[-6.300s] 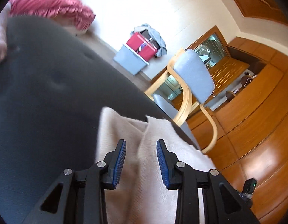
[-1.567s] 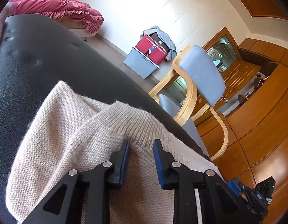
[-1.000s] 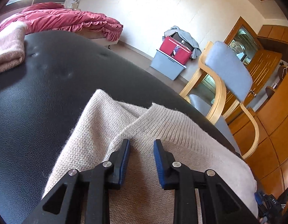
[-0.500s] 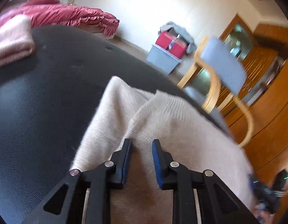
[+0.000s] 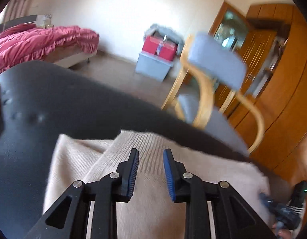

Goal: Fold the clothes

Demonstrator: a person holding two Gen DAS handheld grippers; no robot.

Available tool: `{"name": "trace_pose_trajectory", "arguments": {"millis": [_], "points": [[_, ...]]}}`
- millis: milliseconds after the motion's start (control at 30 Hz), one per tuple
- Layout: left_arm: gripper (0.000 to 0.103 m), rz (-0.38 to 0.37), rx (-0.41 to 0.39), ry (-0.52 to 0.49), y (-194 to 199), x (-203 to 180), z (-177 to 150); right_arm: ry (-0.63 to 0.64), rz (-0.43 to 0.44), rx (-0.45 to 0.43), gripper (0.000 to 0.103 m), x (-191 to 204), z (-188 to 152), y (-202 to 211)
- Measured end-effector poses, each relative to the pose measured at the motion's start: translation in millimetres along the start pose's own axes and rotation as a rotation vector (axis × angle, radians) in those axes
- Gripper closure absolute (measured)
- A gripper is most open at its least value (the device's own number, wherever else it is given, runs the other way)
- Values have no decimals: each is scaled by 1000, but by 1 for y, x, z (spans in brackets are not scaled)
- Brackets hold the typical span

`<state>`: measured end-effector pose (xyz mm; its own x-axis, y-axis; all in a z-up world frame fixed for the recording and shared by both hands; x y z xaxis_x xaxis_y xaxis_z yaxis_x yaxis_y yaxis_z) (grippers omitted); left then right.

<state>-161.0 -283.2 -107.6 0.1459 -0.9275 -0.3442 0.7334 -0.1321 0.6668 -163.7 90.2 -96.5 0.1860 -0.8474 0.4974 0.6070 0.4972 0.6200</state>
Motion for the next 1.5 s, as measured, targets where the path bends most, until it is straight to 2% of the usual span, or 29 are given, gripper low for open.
{"name": "trace_pose_trajectory", "arguments": {"millis": [67, 133, 200, 267, 300, 367, 400, 467, 567, 700, 767, 833, 900, 1033, 1167, 1233, 1333, 1400, 1500], "points": [[78, 65, 24, 18, -17, 20, -4, -1, 2, 1, 72, 1, 0, 0], [80, 8, 10, 101, -19, 35, -3, -3, 4, 2, 72, 1, 0, -1], [88, 14, -23, 173, -13, 54, -1, -4, 6, 3, 72, 2, 0, -1], [90, -9, -26, 222, -11, 64, -1, -5, 9, 3, 72, 2, 0, -2], [91, 2, -23, 220, -9, 66, 0, -6, 10, 4, 72, 3, 1, -2], [91, 60, -14, 182, -5, 65, 2, -7, 11, 5, 72, 3, 1, -2], [90, 54, -9, 158, -2, 56, -2, -2, 6, 5, 72, 4, 1, -2], [88, -12, 6, 103, 6, 22, -18, 6, -3, 5, 72, 5, 0, -2], [78, -111, 28, 19, 18, -27, -42, 16, -14, -1, 72, 6, 1, -2], [78, -242, 56, -92, 35, -93, -75, 38, 21, -56, 72, 18, 7, 9], [78, -281, 67, -148, 41, -118, -90, 70, 30, -36, 72, 25, 3, 6], [78, -250, 68, -205, 38, -122, -100, 94, 16, 2, 72, 27, -3, -1], [77, -231, 67, -243, 36, -126, -109, 42, 14, 8, 72, 16, -2, -3], [77, -254, 70, -227, 44, -125, -117, -60, 22, -21, 74, -7, 5, 4], [77, -293, 70, -151, 66, -107, -122, -55, 23, -33, 72, -4, 8, 7], [77, -348, 87, -138, 82, -111, -136, -64, 34, -45, 72, -3, 10, 10], [77, -348, 145, -242, 84, -121, -155, -101, 57, -47, 72, -9, 11, 11], [79, -300, 198, -335, 80, -127, -171, -114, 62, -58, 72, -10, 13, 13], [80, -251, 196, -394, 80, -128, -176, -115, 58, -87, 72, -10, 18, 20]]}}
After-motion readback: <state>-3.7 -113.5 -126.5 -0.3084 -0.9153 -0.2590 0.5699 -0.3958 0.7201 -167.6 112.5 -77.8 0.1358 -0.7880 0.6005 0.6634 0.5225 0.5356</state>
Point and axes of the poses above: each gripper's, at about its wrist camera, not at the fingertips, and y roughly against the way its jaws point, x to its left, z to its top, the point moved 10 cm from there along -y, roughly the way its jaws point, and after that the axes turned 2 degrees about -z, right-handed, at the moved point
